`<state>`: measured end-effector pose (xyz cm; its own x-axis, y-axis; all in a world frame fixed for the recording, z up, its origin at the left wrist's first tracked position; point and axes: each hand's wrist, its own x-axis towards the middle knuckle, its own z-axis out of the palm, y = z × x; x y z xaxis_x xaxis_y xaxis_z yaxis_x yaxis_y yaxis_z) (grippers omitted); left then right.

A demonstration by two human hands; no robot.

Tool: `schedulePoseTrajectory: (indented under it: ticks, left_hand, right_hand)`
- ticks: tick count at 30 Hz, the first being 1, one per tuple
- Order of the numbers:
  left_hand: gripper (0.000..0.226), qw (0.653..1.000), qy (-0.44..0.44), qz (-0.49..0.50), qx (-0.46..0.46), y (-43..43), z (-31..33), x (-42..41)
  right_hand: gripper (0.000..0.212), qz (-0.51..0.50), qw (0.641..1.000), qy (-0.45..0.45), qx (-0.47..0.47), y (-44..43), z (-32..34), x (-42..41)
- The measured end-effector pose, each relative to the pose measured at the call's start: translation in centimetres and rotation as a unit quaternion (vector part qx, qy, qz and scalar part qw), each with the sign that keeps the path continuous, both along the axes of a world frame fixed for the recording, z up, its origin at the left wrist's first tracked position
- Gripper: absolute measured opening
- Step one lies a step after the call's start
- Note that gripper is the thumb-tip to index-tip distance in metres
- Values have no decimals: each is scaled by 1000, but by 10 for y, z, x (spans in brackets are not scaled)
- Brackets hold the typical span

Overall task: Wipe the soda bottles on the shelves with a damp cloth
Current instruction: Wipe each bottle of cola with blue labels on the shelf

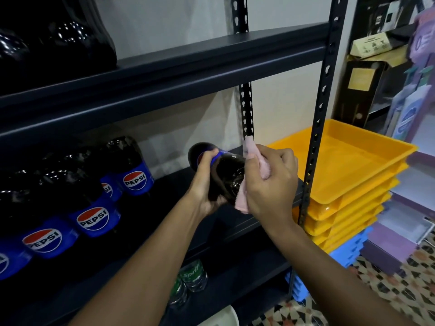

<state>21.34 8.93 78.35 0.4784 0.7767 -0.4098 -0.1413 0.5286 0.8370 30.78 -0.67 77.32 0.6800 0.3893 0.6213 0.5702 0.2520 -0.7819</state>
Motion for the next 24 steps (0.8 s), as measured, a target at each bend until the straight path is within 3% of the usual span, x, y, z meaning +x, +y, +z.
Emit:
schedulePoseTrajectory:
  ticks: [4,7,9,11,13,15,17,18,19,20,22,23,24]
  left_hand:
    - [57,999,39,5,28,6,-9,-6]
    - [66,988,125,39,84,9,-20,-15]
    - [65,975,167,73,131,11,-28,-19]
    - [74,954,222,99,178,11,-35,-25]
    - [90,927,285,105,218,9,-41,-31]
    - [88,903,331,104,252,3,-46,-38]
    - [79,884,359,107,279,-1,-49,-47]
    - [76,878,368,109,286,-3,-50,-51]
    - [74,874,373,112,291,-5,-51,-56]
    - [73,872,375,118,293,-5,-51,-60]
    - [72,868,374,142,295,-6,-50,-68]
    - [73,865,372,155,297,-7,-48,-72]
    - [74,863,370,166,300,-7,-47,-75]
  right_hand:
    - [31,35,995,74,-64,7,6,1]
    - [27,110,961,223,-121,16,1,5]
    - [21,176,895,392,-124,22,-14,10]
    - [34,270,791,541,-93,27,-31,13]
    - [41,333,711,618,-25,32,-51,18]
    - [44,350,678,646,27,39,-72,24]
    - [31,367,664,650,36,47,-85,29]
    - [28,363,680,636,19,54,-89,30]
    - [27,345,720,601,-21,60,-90,29]
    - [30,293,789,535,-80,66,-91,29]
    - [40,163,924,294,-183,77,-95,23]
    - [45,132,956,139,-224,81,-101,20]
    - [50,127,951,-4,-281,85,-110,17]
